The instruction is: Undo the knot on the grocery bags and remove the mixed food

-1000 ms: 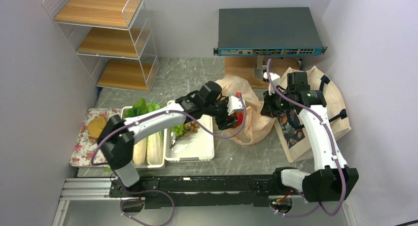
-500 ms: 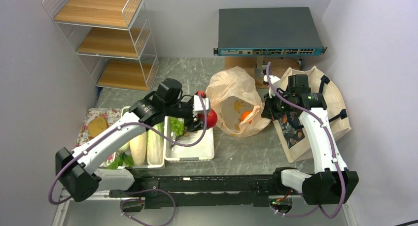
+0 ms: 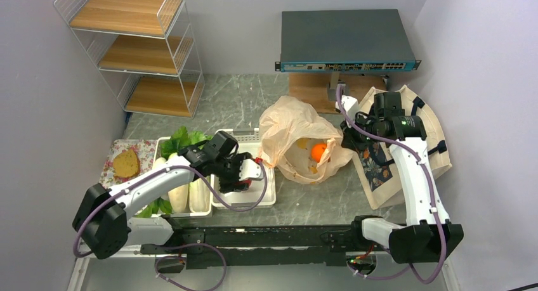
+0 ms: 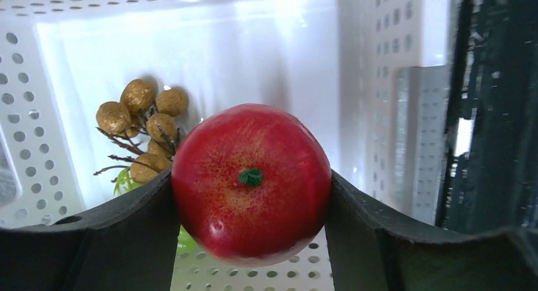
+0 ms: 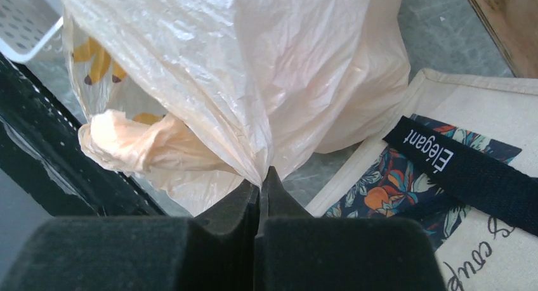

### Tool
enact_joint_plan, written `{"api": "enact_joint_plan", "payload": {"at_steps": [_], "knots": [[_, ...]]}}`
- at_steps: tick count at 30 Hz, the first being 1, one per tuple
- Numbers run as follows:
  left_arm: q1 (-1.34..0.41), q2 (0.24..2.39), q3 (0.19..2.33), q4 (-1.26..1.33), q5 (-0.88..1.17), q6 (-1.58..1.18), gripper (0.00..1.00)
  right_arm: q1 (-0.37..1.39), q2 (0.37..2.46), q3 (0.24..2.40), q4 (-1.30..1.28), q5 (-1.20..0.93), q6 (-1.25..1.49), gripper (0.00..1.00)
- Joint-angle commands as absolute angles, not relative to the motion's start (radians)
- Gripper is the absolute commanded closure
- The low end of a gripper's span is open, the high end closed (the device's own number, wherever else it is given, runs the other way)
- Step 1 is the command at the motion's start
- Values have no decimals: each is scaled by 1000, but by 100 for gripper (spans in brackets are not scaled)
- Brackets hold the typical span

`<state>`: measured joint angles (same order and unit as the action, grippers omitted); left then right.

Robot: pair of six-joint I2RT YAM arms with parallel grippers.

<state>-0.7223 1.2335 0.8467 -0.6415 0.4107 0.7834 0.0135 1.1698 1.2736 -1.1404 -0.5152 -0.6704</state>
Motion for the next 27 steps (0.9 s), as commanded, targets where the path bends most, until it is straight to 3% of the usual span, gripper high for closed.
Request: {"api": "enact_joint_plan", "payload": {"at_steps": [1, 4, 5, 11, 16, 18, 24, 27], "knots": [[-722, 1265, 858, -576, 309, 862, 35, 9, 1155, 1298, -1217, -523, -837, 100], [-724, 1264, 887, -648, 343, 912, 5, 9, 1134, 1278, -1239, -513, -882, 100], [-723, 1242, 898, -694, 376, 936, 1, 9, 1120, 1274, -1251, -514, -898, 100], [-723, 1085, 967, -743, 540, 949, 0, 9, 1038, 1228, -1285, -533, -929, 100], [-805, 1071, 1116, -593, 620, 859, 1, 8, 994, 1177, -1269, -505, -887, 100], [-891, 1134, 1171, -462, 598, 850, 6, 8, 989, 1173, -1274, -529, -861, 100], [-1046, 1405, 1336, -309, 708, 853, 49, 8, 1062, 1224, -1269, -577, -762, 100], [-1095, 1471, 1297, -141, 730, 859, 62, 8, 1130, 1290, -1295, -609, -717, 100]]}}
